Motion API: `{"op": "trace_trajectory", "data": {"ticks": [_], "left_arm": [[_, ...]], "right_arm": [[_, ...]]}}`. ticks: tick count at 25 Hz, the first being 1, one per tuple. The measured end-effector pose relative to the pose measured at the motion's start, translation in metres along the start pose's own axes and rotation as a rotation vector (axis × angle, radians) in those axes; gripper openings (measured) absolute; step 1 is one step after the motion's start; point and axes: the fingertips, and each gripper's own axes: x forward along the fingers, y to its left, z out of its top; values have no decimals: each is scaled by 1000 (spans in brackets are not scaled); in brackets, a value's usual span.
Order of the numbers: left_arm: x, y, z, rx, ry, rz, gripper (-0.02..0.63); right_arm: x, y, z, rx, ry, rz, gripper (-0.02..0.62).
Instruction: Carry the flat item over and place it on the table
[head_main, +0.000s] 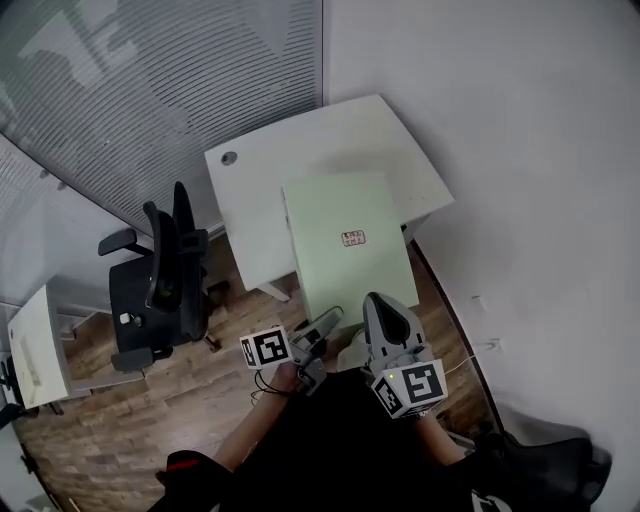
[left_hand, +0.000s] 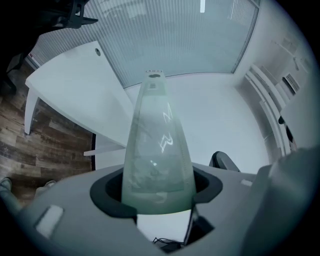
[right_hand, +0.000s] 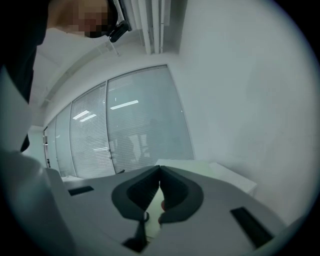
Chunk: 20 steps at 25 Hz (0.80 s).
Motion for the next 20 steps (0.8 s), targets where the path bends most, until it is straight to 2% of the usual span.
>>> {"op": "trace_trajectory", "data": {"ticks": [12, 20], "left_arm": [[49, 12, 12, -36, -217, 67, 281], [62, 25, 12, -40, -292, 102, 281]], "right_arm": [[27, -51, 4, -32, 53, 213, 2], [35, -67, 3, -55, 75, 296, 2]]}}
